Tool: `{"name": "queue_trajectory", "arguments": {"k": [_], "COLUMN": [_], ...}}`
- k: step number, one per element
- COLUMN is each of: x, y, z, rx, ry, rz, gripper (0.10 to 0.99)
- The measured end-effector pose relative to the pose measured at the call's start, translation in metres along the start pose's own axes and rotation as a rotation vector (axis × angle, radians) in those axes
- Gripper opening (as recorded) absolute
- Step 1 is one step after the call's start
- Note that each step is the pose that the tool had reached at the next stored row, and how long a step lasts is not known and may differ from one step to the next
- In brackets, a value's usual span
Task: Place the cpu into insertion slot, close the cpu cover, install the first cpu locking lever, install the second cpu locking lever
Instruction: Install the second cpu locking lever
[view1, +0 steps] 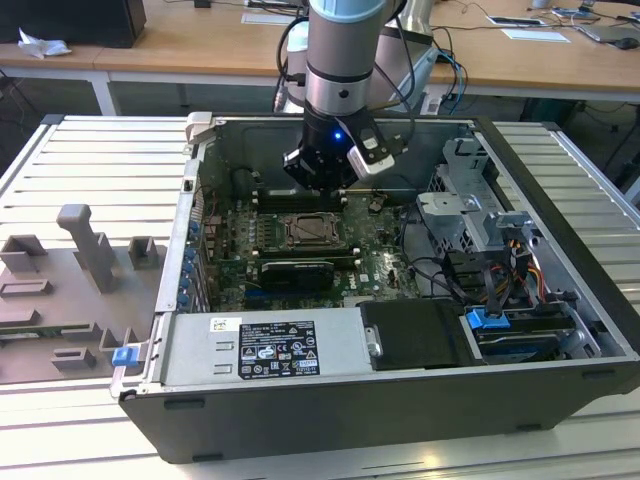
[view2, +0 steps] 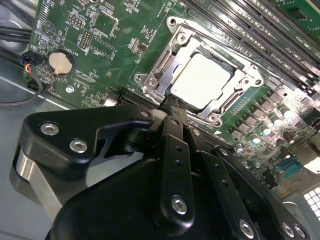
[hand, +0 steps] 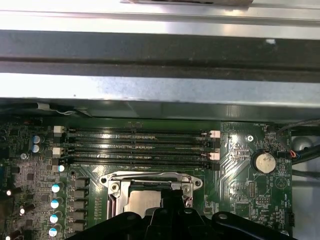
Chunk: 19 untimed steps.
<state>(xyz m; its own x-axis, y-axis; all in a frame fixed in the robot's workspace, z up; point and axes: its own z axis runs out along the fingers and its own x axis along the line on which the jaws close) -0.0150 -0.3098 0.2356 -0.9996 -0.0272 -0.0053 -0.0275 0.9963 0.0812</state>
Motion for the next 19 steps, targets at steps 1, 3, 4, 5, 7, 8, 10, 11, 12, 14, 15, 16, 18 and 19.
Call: {"name": "queue_trajectory", "arguments": {"k": [1, 3, 4, 5, 7, 8, 10, 11, 12, 14, 15, 16, 18, 19], "x": [0.0, 0.0, 0.0001, 0.0, 0.0, 0.0001, 0.0001, 0.0001, 0.0001, 0.0001, 0.0001, 0.0001, 0.0001, 0.0001], "y": [-0.0002, -0.0011, -0.0013, -0.0015, -0.0019, -0.0021, -0.0029, -0.0031, -0.0032, -0.0035, -0.0037, -0.0039, -0.0041, -0.0044], "z": [0.0, -0.0001, -0.0001, -0.0001, -0.0001, -0.0001, -0.0001, -0.0001, -0.0001, -0.0001, -0.0001, -0.0001, -0.0001, -0.0001], "rx": [0.0, 0.0, 0.0, 0.0, 0.0, 0.0, 0.0, 0.0, 0.0, 0.0, 0.0, 0.0, 0.0, 0.0], "ry": [0.0, 0.0, -0.0001, -0.0001, -0.0001, 0.0, 0.0, 0.0, 0.0, 0.0, 0.0, 0.0, -0.0001, 0.0], "rz": [0.0, 0.0, 0.0, 0.0, 0.0, 0.0, 0.0, 0.0, 0.0, 0.0, 0.0, 0.0, 0.0, 0.0], "gripper": [0.106, 0.106, 0.106, 0.106, 0.106, 0.106, 0.106, 0.106, 0.106, 0.106, 0.106, 0.106, 0.106, 0.106]}}
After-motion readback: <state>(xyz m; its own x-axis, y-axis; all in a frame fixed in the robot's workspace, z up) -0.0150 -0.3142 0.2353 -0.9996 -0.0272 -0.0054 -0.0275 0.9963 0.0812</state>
